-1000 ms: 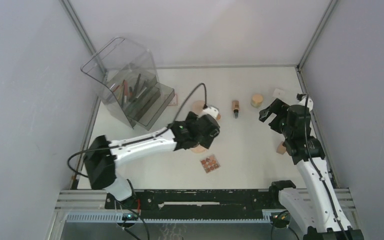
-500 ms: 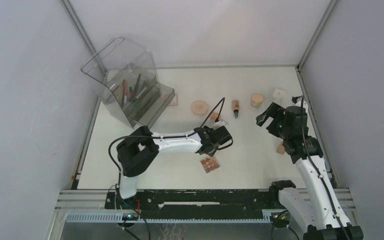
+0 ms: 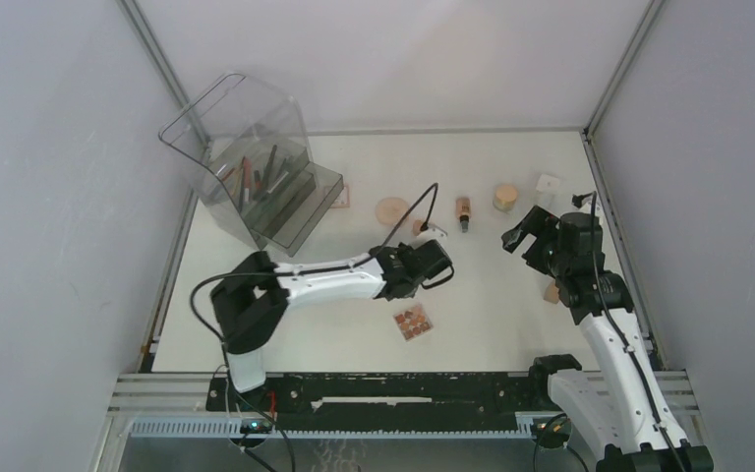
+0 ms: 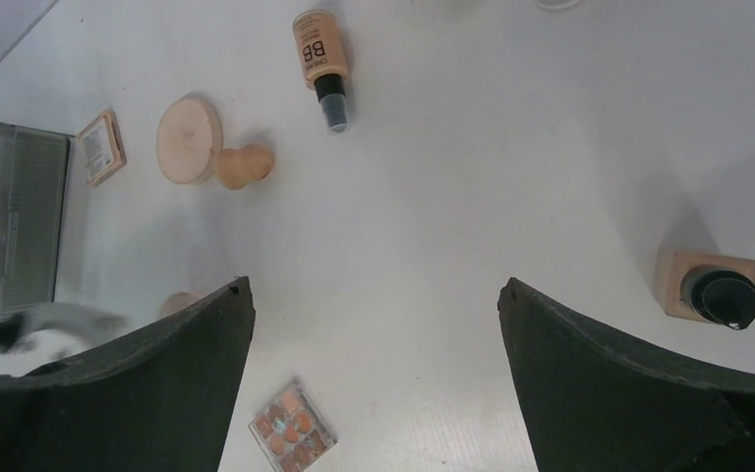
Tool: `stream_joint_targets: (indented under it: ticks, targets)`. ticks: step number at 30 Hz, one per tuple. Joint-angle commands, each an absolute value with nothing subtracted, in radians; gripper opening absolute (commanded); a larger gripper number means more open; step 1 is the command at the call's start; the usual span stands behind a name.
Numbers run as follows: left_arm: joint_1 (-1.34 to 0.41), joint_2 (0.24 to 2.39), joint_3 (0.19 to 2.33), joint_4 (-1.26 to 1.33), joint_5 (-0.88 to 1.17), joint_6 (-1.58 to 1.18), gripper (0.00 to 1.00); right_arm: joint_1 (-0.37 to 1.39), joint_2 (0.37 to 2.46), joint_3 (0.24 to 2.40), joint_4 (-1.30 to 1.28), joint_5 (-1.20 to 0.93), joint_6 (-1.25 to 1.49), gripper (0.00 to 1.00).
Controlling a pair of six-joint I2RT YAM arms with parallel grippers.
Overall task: Organize the makeup
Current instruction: Pick up the makeup tool from the center of the board, then place the makeup tool in the drawer.
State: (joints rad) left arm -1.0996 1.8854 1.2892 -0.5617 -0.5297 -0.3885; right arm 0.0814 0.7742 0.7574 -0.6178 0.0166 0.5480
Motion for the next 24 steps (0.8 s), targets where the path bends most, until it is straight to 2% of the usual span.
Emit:
stream_joint_targets:
  ticks: [1,6,10,22,23,24]
  targets:
    - [-1.070,1.635,1.306,-0.550,-0.602,-0.280,0.00,0.079,0.751,0.763,-0.583,-0.007,0.553,1.00]
    - [-1.005,1.487,1.344,-0.622,-0.638,-0.228,0.00,0.080,0.736,0.760,-0.589,0.006,0.549,1.00]
    - [-0.888,1.430,1.353,-0.679,-0.654,-0.213,0.00,0.080,0.726,0.753,-0.586,-0.002,0.549,1.00]
    - [-0.553,1.444,1.260,-0.574,-0.576,-0.207,0.00,0.091,0.728,0.723,-0.576,-0.035,0.550,1.00]
    - [-0.537,1.457,1.259,-0.564,-0.572,-0.204,0.02,0.092,0.729,0.721,-0.577,-0.036,0.545,1.00]
    - [-0.521,1.478,1.274,-0.574,-0.577,-0.206,0.12,0.092,0.728,0.721,-0.576,-0.039,0.544,1.00]
